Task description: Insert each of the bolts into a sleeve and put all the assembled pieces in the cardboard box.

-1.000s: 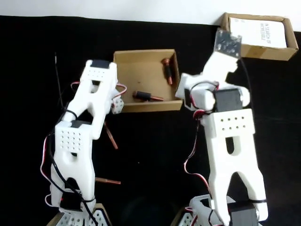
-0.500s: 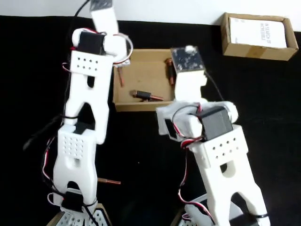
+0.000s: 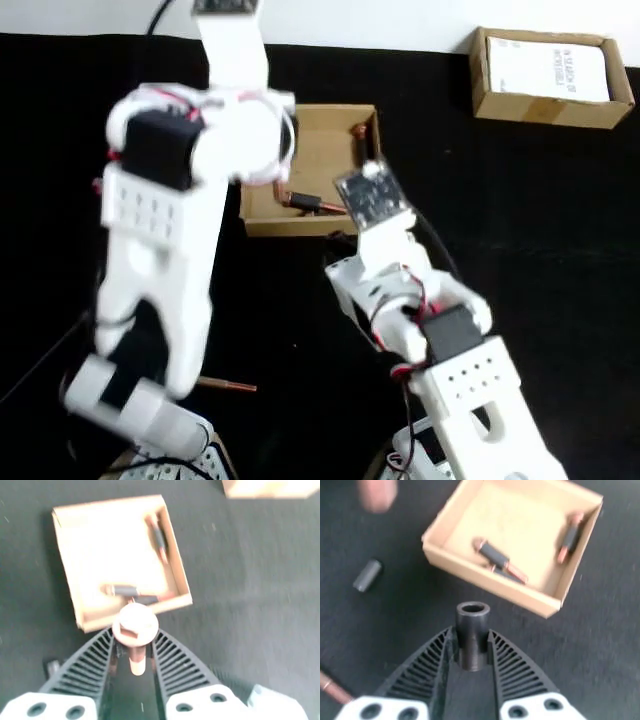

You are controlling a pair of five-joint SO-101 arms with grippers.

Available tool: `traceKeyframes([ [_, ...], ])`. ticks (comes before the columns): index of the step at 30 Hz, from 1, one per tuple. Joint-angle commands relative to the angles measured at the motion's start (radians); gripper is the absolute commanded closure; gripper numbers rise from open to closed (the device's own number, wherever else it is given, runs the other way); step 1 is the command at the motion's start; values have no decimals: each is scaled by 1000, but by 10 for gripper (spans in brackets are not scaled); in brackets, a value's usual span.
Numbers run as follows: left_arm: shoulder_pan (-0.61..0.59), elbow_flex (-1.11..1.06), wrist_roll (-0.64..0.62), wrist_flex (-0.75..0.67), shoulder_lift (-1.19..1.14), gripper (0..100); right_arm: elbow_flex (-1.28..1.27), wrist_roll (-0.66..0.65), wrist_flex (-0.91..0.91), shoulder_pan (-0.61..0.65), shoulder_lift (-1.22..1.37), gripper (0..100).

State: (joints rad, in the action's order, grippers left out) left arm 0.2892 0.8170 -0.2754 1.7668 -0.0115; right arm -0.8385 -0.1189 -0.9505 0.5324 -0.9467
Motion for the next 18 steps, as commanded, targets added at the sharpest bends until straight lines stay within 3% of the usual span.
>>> traceKeyframes([
  [1, 28, -242, -2, -46, 228, 992, -150, -14, 189, 27, -145, 992],
  [9, 28, -607, -2, -281, 433, 992, -461, -11, 478, 122, -426, 992],
  [18, 159, -966, -2, -655, 670, 992, -585, -11, 498, 130, -584, 992],
])
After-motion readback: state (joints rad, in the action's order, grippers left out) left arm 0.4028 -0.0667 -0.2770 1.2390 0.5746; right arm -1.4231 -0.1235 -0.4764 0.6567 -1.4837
